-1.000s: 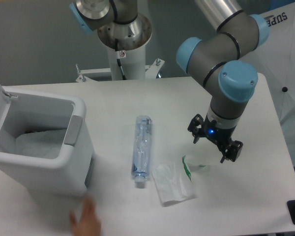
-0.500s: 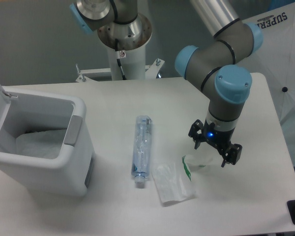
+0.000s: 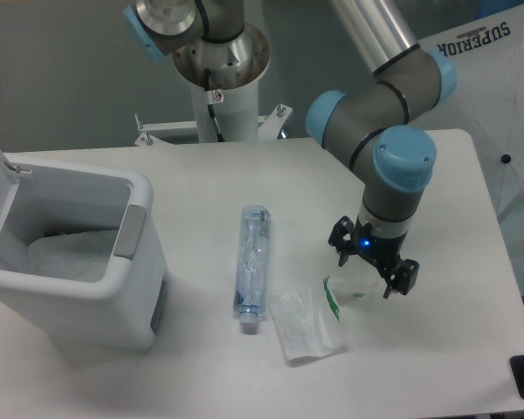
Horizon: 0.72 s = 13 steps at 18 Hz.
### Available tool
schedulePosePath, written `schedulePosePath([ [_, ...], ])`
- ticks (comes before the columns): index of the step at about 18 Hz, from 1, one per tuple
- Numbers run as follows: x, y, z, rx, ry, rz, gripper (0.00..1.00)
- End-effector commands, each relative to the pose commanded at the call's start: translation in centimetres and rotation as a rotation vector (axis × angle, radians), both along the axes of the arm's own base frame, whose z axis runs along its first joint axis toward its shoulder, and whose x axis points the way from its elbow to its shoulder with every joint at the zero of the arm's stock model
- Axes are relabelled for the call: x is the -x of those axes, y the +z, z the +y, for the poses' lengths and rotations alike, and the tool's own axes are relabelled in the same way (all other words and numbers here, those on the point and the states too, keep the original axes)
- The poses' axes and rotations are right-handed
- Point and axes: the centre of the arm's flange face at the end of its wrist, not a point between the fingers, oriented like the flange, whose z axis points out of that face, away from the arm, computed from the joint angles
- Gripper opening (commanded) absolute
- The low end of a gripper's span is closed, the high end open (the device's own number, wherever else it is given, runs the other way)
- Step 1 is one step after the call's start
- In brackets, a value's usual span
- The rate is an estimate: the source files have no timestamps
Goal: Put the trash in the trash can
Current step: 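Move the gripper toward the white wrapper with green print, then lower the gripper onto the wrapper and close it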
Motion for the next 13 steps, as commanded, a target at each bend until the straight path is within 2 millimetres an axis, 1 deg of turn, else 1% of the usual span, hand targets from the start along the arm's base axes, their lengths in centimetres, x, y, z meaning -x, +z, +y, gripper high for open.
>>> schedulePosePath([
  [3, -0.2, -0.9, 0.3, 0.016, 0.028, -0.012, 1.00],
  [5, -0.9, -2.0, 1.3, 0.026, 0.043, -0.028, 1.00],
  [8, -1.3, -2.7, 1.5, 0.034, 0.075, -0.042, 1.00],
  [9, -1.5, -3.0, 1.9, 0.042, 0.073, -0.040, 1.00],
  [10, -1.5, -3.3, 2.1, 0.069, 0.077, -0.028, 0.96],
  [12, -2.5, -3.6, 3.1, 0.127, 0.072, 0.014, 0.84],
  [13, -2.9, -3.9, 3.5, 0.138, 0.075, 0.019, 0.76],
])
